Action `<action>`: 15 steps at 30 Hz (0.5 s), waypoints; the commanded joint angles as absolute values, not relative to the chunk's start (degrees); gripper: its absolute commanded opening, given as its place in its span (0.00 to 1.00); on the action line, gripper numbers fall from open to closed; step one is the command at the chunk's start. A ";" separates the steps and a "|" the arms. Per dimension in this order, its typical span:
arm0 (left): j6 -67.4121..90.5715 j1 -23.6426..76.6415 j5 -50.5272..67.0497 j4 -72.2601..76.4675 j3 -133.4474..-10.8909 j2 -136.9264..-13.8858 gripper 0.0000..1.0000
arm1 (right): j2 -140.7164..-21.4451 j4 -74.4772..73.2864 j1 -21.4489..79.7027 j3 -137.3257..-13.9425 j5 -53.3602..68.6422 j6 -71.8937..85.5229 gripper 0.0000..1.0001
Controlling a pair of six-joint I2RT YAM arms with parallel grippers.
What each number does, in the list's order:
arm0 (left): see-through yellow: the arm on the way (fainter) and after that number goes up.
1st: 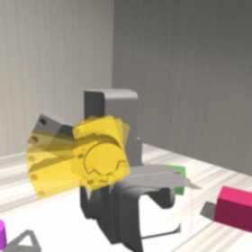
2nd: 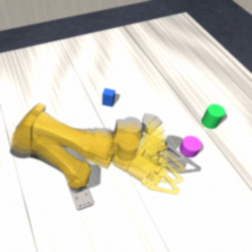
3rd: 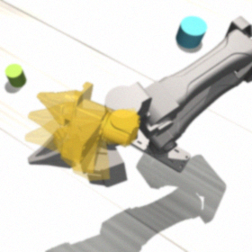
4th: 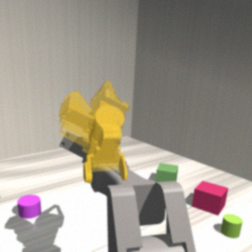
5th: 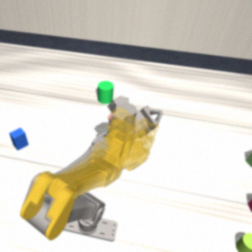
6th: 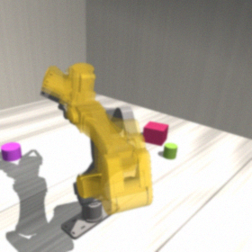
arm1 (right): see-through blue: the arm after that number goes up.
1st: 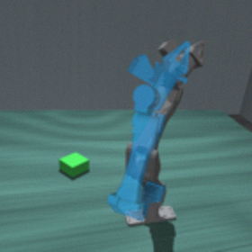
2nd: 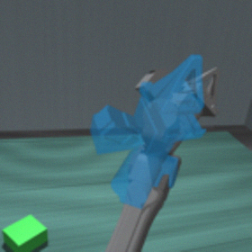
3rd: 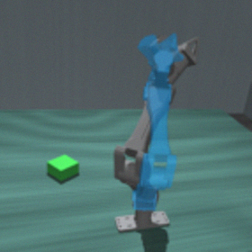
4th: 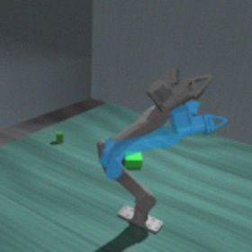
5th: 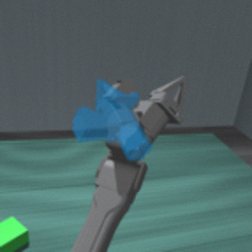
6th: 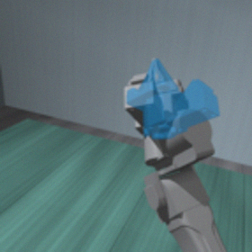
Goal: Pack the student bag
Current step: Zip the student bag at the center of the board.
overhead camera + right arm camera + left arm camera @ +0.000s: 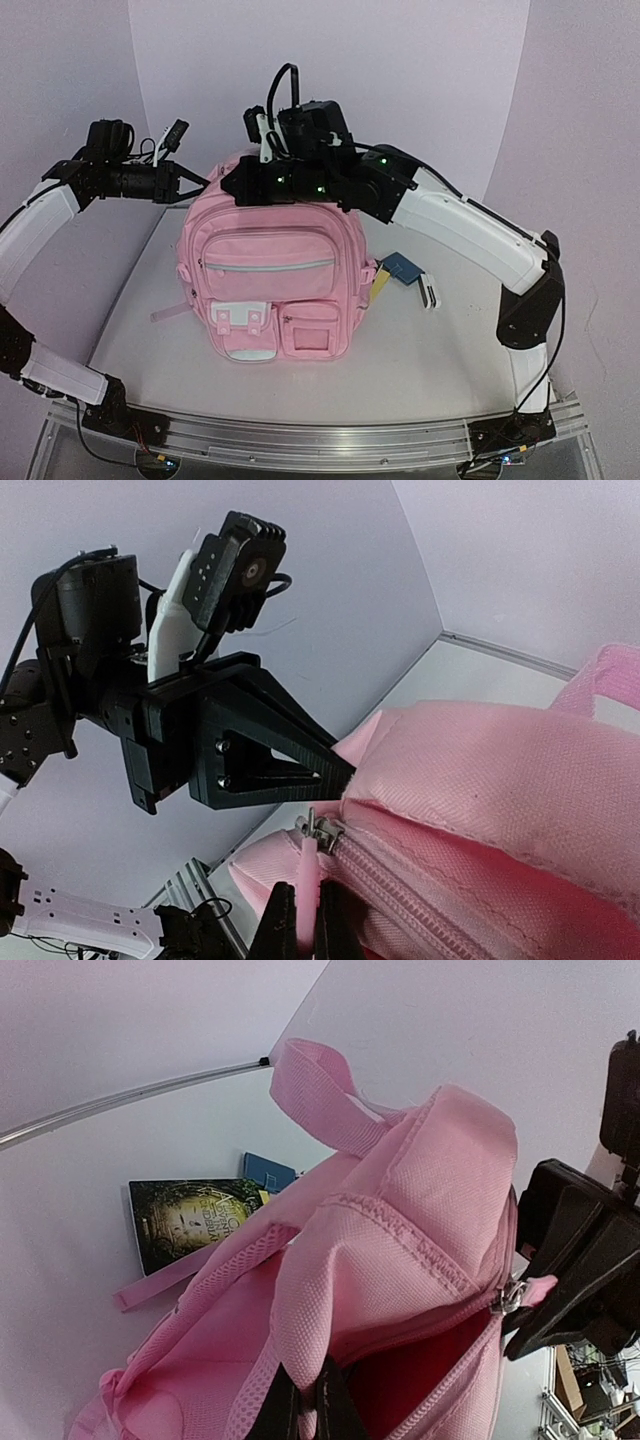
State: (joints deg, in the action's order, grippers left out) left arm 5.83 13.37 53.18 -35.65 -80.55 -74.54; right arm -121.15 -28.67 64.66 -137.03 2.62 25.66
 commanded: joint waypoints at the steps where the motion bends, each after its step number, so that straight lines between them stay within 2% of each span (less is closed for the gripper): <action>1: 6.34 16.44 56.17 -30.40 -82.10 -72.51 0.00 | -123.61 -24.92 67.08 -138.79 9.74 25.94 0.11; 3: 5.41 16.40 52.60 -31.15 -81.39 -71.26 0.01 | -121.69 -24.81 67.21 -137.40 10.05 25.56 0.22; 5: 5.10 16.27 49.12 -31.56 -80.41 -69.90 0.06 | -118.91 -24.66 67.37 -134.89 10.77 24.86 0.32; 9: 5.10 15.67 43.15 -33.42 -80.29 -67.83 0.31 | -111.54 -23.58 67.45 -128.13 10.91 23.85 0.48; 12: 5.23 15.63 40.26 -34.14 -81.42 -65.92 0.50 | -105.48 -23.12 67.43 -121.78 3.34 23.56 0.54; 15: 5.76 15.70 39.26 -35.09 -83.28 -64.57 0.58 | -100.03 -23.12 67.37 -117.00 -4.82 22.48 0.60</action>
